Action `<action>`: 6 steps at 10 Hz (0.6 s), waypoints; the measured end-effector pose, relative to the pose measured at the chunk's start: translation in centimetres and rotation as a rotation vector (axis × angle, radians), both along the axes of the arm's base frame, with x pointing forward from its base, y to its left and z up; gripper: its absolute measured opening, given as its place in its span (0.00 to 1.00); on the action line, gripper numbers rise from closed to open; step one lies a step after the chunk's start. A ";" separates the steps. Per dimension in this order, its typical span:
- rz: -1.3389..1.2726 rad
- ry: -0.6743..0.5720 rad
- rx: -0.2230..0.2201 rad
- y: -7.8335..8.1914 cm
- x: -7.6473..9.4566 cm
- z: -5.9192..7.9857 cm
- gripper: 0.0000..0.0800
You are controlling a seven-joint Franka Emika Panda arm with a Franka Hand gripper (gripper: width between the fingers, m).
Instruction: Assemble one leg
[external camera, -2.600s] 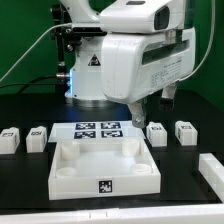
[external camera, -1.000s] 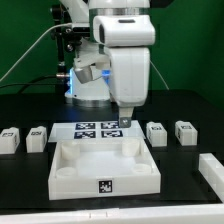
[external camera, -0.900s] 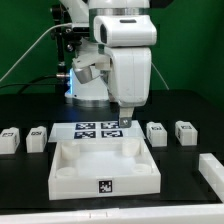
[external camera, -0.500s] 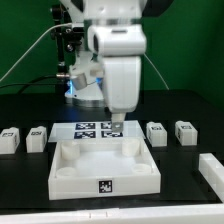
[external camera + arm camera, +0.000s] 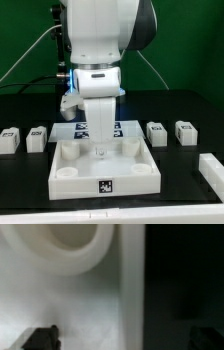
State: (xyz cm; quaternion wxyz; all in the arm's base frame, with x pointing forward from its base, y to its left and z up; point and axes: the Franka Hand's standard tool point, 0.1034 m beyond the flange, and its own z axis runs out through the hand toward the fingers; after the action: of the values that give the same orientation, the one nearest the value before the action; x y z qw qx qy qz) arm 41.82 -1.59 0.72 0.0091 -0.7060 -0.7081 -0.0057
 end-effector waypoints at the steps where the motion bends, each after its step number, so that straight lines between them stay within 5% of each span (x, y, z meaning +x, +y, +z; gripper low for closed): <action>1: -0.007 -0.007 -0.001 -0.3 0.7 0.2 0.81; 4: -0.015 -0.011 -0.001 -0.3 0.9 0.2 0.75; 5: -0.015 -0.011 -0.001 -0.3 0.9 0.2 0.53; 6: -0.015 -0.011 -0.001 -0.3 0.9 0.2 0.53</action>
Offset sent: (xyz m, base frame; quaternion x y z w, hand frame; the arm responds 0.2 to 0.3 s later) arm 0.0000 0.0000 0.0000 0.0000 0.0000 0.0000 1.0000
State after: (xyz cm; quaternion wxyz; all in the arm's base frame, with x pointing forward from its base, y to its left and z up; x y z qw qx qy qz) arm 42.72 -1.87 0.95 0.0049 -0.7112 -0.7029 -0.0091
